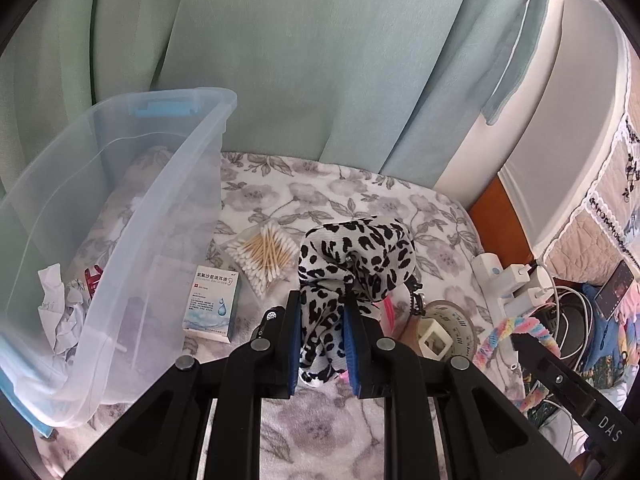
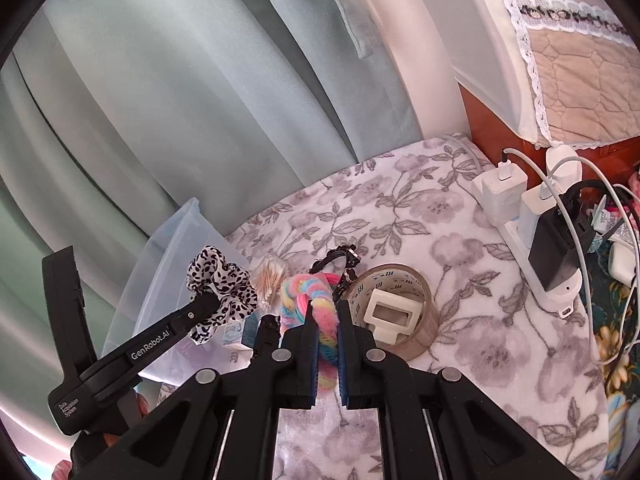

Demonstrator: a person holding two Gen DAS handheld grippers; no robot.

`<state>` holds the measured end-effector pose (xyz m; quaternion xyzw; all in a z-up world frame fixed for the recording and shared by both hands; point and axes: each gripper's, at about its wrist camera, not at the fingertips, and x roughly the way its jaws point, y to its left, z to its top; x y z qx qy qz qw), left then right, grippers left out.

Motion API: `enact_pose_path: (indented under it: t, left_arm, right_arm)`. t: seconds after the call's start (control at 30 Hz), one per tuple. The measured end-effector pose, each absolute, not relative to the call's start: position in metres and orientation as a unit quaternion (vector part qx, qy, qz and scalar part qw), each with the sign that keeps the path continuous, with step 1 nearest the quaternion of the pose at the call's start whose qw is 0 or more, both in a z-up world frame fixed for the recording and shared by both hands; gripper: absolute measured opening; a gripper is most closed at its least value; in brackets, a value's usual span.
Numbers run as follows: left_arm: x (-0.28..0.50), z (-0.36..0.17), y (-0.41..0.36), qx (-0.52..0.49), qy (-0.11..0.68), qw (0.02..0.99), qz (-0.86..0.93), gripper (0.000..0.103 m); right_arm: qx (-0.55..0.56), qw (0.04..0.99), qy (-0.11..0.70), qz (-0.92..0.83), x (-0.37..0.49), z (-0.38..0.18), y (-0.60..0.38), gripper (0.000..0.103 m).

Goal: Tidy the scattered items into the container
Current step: 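Lift and carry the rope ring and scrunchie over the clear box with both grippers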

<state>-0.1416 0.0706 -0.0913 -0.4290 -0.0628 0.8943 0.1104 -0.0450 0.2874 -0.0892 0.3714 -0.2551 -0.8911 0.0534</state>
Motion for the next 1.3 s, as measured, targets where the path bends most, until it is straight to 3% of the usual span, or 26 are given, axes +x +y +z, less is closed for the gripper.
enact_pose_path:
  t: [0.5,1.3]
  left_arm:
    - [-0.087,-0.045,0.068,-0.384,-0.071,0.144,0.909,0.019]
    - [-0.065,0.002,-0.019,-0.31,-0.14,0.124,0.932,0.019]
  right_arm:
    - [0.331,0.05,-0.252,-0.908,0.001,-0.047,0.285,0.008]
    - [0.29,0.101,-0.191,-0.932,0.003,0.02,0.222,0.008]
